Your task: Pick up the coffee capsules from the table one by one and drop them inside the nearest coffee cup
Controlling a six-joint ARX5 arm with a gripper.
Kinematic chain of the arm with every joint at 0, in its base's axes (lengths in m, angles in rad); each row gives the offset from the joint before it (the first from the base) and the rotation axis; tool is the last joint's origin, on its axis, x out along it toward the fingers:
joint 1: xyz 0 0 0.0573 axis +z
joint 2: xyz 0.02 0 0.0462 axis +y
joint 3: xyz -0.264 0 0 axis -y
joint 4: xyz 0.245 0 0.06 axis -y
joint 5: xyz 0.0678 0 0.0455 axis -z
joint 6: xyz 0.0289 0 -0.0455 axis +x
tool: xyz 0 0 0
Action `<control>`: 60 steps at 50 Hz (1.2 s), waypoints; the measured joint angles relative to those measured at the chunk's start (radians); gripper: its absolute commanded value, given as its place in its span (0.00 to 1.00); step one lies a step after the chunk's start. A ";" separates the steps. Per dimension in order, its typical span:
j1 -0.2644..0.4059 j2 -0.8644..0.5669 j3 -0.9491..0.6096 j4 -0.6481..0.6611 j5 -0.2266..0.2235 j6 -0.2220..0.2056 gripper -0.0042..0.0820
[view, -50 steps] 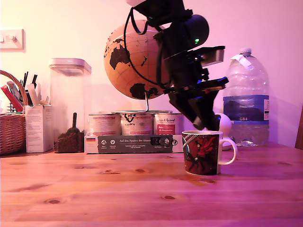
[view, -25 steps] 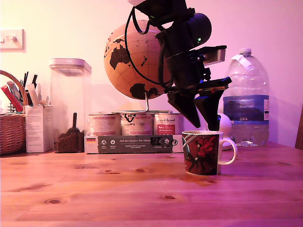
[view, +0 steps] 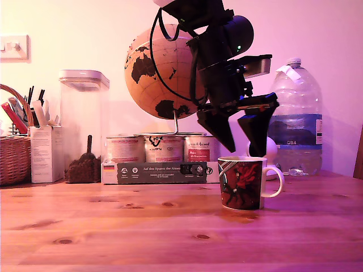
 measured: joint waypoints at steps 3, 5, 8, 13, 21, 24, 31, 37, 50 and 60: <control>0.000 0.000 0.000 0.011 0.010 0.018 0.01; 0.000 0.000 0.000 0.019 0.017 0.027 0.04; 0.000 0.000 0.000 0.035 0.031 0.032 0.02; 0.000 0.000 0.000 0.073 0.053 0.035 0.02; 0.002 -0.011 0.000 0.114 0.093 0.037 0.02; 0.006 -0.024 0.000 0.126 0.110 0.037 0.02; 0.021 -0.077 0.000 0.180 0.144 0.037 0.02; 0.032 -0.130 0.000 0.245 0.172 0.037 0.02; 0.050 -0.243 -0.120 0.479 0.245 0.003 0.02; 0.067 -0.445 -0.520 0.813 0.253 -0.059 0.02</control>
